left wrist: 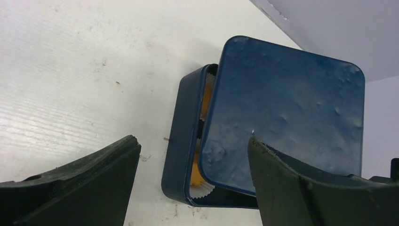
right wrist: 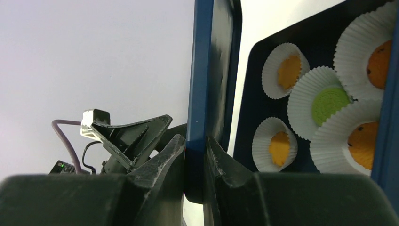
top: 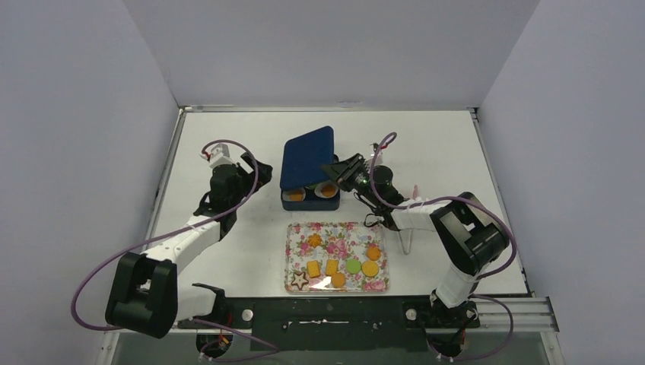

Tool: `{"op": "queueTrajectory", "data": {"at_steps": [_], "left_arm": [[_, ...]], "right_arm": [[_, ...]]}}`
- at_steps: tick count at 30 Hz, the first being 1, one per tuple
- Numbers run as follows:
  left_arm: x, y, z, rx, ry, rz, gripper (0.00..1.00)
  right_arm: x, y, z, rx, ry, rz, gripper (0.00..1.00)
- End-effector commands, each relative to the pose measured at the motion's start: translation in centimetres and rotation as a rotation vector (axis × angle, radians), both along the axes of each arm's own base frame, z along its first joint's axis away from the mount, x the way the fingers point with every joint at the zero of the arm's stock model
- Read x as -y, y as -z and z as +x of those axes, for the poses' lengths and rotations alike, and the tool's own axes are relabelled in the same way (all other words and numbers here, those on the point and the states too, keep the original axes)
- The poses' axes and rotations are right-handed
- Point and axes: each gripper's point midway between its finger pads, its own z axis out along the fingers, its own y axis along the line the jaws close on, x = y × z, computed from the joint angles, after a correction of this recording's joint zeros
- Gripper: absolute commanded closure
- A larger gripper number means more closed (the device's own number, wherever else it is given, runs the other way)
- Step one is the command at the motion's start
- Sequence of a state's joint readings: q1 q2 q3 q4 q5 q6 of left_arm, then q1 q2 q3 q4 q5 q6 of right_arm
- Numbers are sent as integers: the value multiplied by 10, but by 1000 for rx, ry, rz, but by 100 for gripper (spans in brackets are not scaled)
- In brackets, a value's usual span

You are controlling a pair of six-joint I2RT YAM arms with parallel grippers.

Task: Pack the cookies

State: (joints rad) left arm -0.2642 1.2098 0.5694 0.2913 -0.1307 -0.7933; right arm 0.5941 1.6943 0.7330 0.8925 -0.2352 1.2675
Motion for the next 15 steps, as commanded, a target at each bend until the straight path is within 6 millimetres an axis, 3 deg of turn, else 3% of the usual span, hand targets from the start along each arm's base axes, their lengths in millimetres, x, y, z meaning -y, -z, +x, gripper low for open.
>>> {"op": "queueTrajectory", "data": {"at_steps": [1,5,11,15], "left_arm": [[15,-26,24,63,70,-10,20],[21,-13,30,31,96,3,24],[24,11,31,-34,117,21,25],[30,19,31,-54,139,17,25]], "right_arm": [[0,-13,-2,34,-51,89,100],[0,2,-7,-7,-86,110,99],[-2,3,-12,-12,-125,204,99],[2,16,-9,-39,-103,168,98]]}}
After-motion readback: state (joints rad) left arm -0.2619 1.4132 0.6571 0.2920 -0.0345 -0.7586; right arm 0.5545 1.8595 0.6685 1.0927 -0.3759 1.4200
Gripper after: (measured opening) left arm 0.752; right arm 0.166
